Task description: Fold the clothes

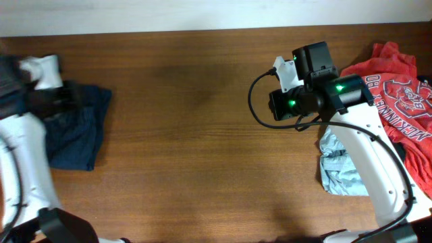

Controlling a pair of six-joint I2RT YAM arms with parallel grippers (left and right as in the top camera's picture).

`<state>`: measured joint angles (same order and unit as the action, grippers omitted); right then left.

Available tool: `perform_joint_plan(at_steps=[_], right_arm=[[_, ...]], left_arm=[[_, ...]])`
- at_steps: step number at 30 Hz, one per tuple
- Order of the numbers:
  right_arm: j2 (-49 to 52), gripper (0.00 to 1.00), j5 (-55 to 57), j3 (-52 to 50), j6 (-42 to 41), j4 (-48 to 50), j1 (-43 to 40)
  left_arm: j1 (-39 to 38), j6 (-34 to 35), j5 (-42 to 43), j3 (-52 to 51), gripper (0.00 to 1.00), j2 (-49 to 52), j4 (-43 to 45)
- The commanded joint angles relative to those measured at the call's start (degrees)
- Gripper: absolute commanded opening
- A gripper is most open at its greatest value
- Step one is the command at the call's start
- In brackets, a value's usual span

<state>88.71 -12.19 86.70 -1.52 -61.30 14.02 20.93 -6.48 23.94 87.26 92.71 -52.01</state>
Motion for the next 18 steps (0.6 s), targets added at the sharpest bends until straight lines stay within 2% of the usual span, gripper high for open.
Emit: perform_joint_plan(at_steps=[1, 5, 7, 8, 11, 12, 13, 15, 16, 18], right_arm=[[-2.67, 0.25, -0.63, 2.36, -0.44, -0.94, 0.15], [-9.70, 0.25, 7.13, 5.53, -0.94, -2.93, 0.15], [-13.27, 0.29, 10.43, 5.57, -2.54, -2.91, 0.15], [-15.63, 0.32, 13.38, 5.57, -4.76, -3.06, 0.15], [-20.09, 0.41, 20.35, 5.57, -10.32, -3.63, 0.13], [-21.38, 0.47, 22.58, 5.57, -12.35, -3.96, 0.13], [-22.53, 0.52, 24.22, 5.57, -13.90, -4.28, 0.13], [-23.85, 0.68, 24.90, 5.57, -14.23, -4.44, 0.15], [-24.33, 0.99, 24.87, 5.57, -14.23, -4.42, 0.15], [-24.39, 0.99, 24.87, 5.57, -14.19, -4.59, 0.15]], left_arm=[[-10.03, -8.85, -7.15, 1.07, 0.03, -5.09, -2.01], [-17.57, -16.09, -9.44, 1.51, 0.14, -14.56, -3.39], [-19.23, -16.70, -9.42, 1.51, 0.29, -18.14, -3.39], [-20.06, -16.55, -9.40, 1.51, 0.41, -20.28, -3.54], [-20.83, -16.46, -9.38, 1.51, 0.58, -23.10, -4.76], [-20.83, -16.09, -9.38, 1.51, 0.75, -23.71, -5.16], [-20.83, -16.11, -9.38, 1.51, 1.00, -24.28, -5.60], [-20.83, -16.11, -9.35, 1.51, 1.00, -24.39, -5.75], [-20.83, -16.11, -9.20, 1.51, 1.00, -24.30, -5.73], [-20.83, -16.13, -9.25, 1.51, 1.00, -24.13, -5.75]])
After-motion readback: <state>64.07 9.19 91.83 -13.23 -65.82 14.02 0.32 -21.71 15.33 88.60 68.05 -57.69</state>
